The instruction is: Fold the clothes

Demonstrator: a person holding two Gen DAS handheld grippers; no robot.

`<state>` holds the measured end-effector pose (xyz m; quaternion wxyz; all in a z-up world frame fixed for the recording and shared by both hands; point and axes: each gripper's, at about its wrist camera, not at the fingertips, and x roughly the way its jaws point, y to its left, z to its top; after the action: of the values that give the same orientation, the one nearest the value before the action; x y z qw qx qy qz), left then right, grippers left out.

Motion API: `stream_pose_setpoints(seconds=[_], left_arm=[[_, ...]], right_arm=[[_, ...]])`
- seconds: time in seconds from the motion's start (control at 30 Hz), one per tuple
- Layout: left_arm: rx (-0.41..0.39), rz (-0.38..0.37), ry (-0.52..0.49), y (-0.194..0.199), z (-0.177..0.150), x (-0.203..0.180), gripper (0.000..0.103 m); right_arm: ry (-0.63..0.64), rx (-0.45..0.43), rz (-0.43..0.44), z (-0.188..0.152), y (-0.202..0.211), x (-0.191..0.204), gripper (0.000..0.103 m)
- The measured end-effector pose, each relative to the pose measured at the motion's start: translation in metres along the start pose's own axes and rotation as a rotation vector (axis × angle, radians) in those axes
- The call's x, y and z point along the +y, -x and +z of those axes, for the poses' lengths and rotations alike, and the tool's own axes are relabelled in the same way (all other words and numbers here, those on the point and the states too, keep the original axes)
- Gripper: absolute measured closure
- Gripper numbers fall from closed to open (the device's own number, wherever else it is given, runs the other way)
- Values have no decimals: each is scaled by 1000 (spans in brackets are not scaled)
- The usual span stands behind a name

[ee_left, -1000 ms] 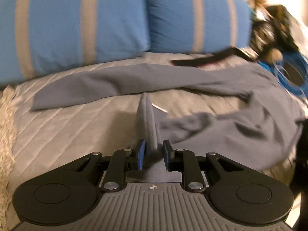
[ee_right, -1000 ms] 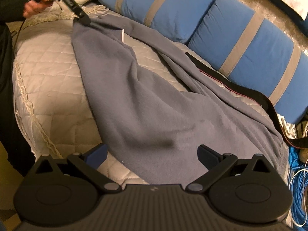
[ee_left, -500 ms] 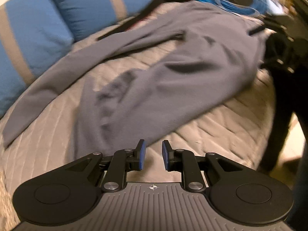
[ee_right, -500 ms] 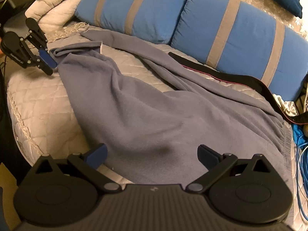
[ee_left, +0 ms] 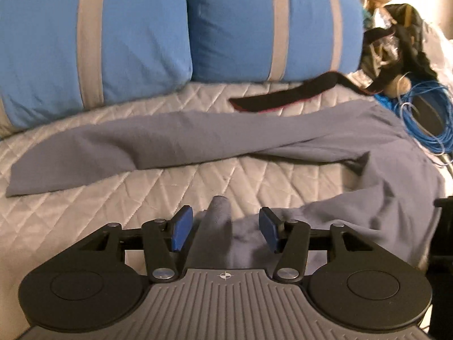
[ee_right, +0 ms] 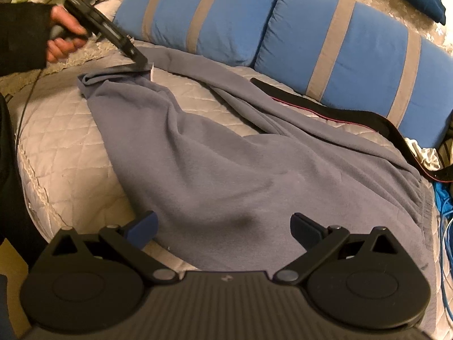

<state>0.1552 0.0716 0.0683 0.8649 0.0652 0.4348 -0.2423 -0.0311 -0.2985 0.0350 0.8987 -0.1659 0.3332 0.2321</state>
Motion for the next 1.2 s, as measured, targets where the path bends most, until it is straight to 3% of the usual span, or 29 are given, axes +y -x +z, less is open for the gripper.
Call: stream_pose_setpoints(seconds=[0.03, 0.1, 0.13, 0.3, 0.63, 0.73, 0.93, 1.1, 1.2], left_arm=[[16, 3, 9, -7, 1, 2, 56], [46, 17, 32, -16, -1, 7, 90], [47, 32, 54, -17, -1, 10, 94], [-68, 179, 158, 21, -6, 22, 96], [-221, 686, 391, 131, -35, 33, 97], [-226, 802, 477, 147, -43, 44, 96], [-130, 842, 557, 124, -46, 89, 96], [-19, 870, 550, 80, -50, 121, 96], [26, 817, 543, 61, -54, 135, 93]], right_arm=[[-2, -1, 1, 0, 0, 0, 0], [-7, -2, 4, 0, 0, -1, 0], [-10, -2, 6, 0, 0, -1, 0], [-22, -6, 13, 0, 0, -3, 0], [-28, -19, 21, 0, 2, -4, 0], [-23, -24, 21, 0, 3, -3, 0], [-6, -20, 15, 0, 4, 0, 0], [-5, -9, 13, 0, 3, -1, 0], [-6, 0, 11, 1, 1, -1, 0]])
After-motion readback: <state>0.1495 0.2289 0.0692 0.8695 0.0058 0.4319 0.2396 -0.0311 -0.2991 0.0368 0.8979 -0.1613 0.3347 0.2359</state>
